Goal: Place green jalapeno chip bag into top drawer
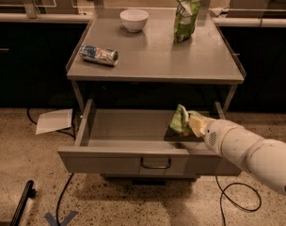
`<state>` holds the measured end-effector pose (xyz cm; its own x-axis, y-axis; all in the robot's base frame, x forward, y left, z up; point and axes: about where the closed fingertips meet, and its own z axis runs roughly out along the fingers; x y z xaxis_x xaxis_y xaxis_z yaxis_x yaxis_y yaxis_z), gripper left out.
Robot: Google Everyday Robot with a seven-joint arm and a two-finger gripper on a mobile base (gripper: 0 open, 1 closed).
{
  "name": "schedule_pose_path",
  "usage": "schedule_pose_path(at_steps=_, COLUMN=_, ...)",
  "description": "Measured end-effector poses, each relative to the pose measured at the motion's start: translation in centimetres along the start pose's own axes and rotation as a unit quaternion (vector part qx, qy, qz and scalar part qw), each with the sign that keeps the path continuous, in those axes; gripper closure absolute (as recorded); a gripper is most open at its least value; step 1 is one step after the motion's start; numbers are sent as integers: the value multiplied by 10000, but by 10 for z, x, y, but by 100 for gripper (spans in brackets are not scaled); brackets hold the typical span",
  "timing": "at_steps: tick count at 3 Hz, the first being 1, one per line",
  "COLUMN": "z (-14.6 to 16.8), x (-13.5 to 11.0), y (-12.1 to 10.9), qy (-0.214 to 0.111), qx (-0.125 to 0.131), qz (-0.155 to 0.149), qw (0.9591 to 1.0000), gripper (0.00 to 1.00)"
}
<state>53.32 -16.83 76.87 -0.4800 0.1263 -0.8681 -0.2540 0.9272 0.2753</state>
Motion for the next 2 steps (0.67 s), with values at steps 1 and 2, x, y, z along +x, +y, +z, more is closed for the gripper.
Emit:
schedule_pose_path(at_steps=1, z=39, x=30, y=4, qy=493, qx=-320, qz=223, qw=9980, gripper=100)
schedule_pose_path(at_steps=2, z=44, x=31, y=9, qy=529, qx=-373, qz=186, qw=9977, gripper=81)
